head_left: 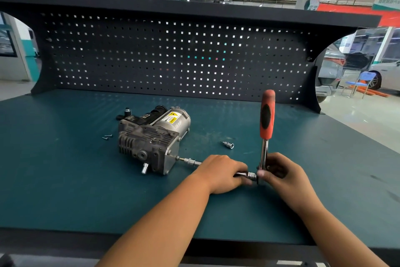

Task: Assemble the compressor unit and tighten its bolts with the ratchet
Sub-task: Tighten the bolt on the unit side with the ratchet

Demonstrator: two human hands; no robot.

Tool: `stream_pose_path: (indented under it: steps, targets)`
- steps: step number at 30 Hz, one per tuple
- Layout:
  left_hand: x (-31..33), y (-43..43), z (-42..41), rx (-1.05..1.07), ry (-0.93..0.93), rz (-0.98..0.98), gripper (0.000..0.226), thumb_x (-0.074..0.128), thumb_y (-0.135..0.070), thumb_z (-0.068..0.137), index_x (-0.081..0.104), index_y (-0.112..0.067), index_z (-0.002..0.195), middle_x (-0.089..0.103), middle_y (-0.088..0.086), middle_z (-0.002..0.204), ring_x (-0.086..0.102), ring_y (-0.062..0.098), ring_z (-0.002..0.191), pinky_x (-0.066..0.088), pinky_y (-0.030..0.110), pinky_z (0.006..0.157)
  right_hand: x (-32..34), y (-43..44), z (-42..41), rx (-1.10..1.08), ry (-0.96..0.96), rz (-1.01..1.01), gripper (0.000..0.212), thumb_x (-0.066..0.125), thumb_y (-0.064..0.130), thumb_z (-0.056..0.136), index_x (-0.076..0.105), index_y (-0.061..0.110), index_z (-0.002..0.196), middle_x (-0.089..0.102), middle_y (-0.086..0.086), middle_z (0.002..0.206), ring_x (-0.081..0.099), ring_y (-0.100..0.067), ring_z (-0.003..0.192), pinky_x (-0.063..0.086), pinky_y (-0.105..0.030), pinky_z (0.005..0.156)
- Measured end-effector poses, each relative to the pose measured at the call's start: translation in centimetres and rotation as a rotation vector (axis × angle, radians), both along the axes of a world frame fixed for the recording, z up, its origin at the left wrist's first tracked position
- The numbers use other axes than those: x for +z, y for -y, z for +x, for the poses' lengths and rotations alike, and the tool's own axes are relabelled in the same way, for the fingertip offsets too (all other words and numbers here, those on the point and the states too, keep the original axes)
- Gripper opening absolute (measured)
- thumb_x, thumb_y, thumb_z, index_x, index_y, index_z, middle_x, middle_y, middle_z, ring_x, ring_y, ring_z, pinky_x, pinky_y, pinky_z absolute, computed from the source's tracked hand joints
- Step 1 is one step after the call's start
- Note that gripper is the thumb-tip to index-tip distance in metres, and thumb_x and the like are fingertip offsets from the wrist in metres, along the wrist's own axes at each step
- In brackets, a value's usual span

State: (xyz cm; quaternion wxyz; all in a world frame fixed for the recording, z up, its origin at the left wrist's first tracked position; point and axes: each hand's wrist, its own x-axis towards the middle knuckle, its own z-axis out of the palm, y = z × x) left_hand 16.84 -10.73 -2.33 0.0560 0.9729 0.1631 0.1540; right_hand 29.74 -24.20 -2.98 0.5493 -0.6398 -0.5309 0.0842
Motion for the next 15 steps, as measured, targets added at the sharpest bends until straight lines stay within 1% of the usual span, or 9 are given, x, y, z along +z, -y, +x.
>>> stream_pose_path:
  steps: [2,3,5,7,8,9,10,12,15]
  targets:
    - [-0.1,0.1,-0.1,-0.012,0.006,0.030,0.033,0.050,-0.060,0.086,0.050,-0.028,0.078,0.063,0.005,0.080,0.053,0.027,0.080,0.027,0.033,0.061,0.0,-0.6,0.1,-0.080,-0.030,-0.017,0.010,0.067,0.011,0.085,0.061,0.017,0.080,0.063,0.002,0.066,0.059,-0.008,0.062,0.048,-0.019,0.064]
    - [-0.1,0.2,-0.1,-0.020,0.020,0.036,0.034,0.050,-0.060,0.086,0.054,-0.026,0.083,0.064,0.005,0.083,0.055,0.028,0.083,0.028,0.033,0.062,0.0,-0.9,0.3,-0.125,-0.042,-0.045,0.010,0.063,0.018,0.088,0.060,0.017,0.079,0.061,0.005,0.062,0.056,-0.006,0.057,0.046,-0.020,0.060]
    - [0.0,0.3,-0.1,-0.052,0.045,0.022,0.034,0.049,-0.056,0.089,0.056,-0.022,0.091,0.064,0.005,0.088,0.055,0.027,0.087,0.030,0.033,0.063,0.0,-1.3,0.7,-0.175,-0.066,-0.116,0.019,0.060,0.027,0.090,0.059,0.015,0.077,0.057,0.009,0.053,0.051,-0.009,0.051,0.041,-0.019,0.053]
    - [0.0,0.4,-0.1,-0.078,0.044,-0.004,0.030,0.047,-0.049,0.092,0.055,-0.020,0.093,0.063,0.005,0.094,0.055,0.027,0.092,0.034,0.034,0.066,0.0,-1.3,0.7,-0.127,-0.123,-0.110,0.015,0.063,0.023,0.088,0.057,0.013,0.079,0.059,0.009,0.054,0.053,-0.007,0.051,0.041,-0.013,0.051]
    - [0.0,0.4,0.0,-0.074,0.037,-0.016,0.029,0.047,-0.047,0.093,0.055,-0.019,0.094,0.063,0.006,0.095,0.055,0.028,0.093,0.035,0.034,0.068,0.0,-1.3,0.5,-0.080,-0.142,-0.088,0.010,0.066,0.017,0.086,0.057,0.013,0.083,0.062,0.009,0.061,0.056,-0.006,0.056,0.044,-0.013,0.055]
    - [-0.1,0.4,0.0,-0.056,0.032,-0.022,0.028,0.046,-0.046,0.094,0.056,-0.019,0.095,0.064,0.008,0.096,0.055,0.029,0.094,0.034,0.034,0.067,0.0,-1.2,0.4,-0.031,-0.137,-0.068,0.012,0.068,0.011,0.084,0.057,0.016,0.088,0.064,0.007,0.070,0.058,-0.008,0.063,0.047,-0.016,0.060]
    - [-0.1,0.4,0.1,-0.031,0.031,-0.015,0.029,0.045,-0.046,0.094,0.057,-0.020,0.096,0.065,0.010,0.096,0.055,0.031,0.093,0.032,0.034,0.066,-0.1,-1.0,0.3,0.012,-0.104,-0.061,0.019,0.068,0.006,0.083,0.056,0.019,0.091,0.064,0.006,0.077,0.060,-0.011,0.070,0.049,-0.020,0.065]
    - [-0.2,0.3,0.1,0.002,0.030,0.024,0.030,0.044,-0.047,0.094,0.059,-0.020,0.096,0.066,0.012,0.095,0.055,0.033,0.093,0.028,0.034,0.064,-0.2,-0.9,0.1,0.040,0.001,-0.071,0.028,0.068,0.002,0.082,0.054,0.024,0.092,0.062,0.004,0.082,0.059,-0.015,0.076,0.050,-0.027,0.070]
    - [-0.2,0.4,0.2,-0.005,0.021,0.053,0.029,0.045,-0.046,0.093,0.058,-0.021,0.093,0.066,0.012,0.092,0.056,0.034,0.092,0.026,0.034,0.062,-0.5,-0.6,-0.2,0.015,0.088,-0.002,0.034,0.070,-0.001,0.079,0.056,0.029,0.088,0.063,0.007,0.079,0.059,-0.013,0.073,0.049,-0.024,0.069]
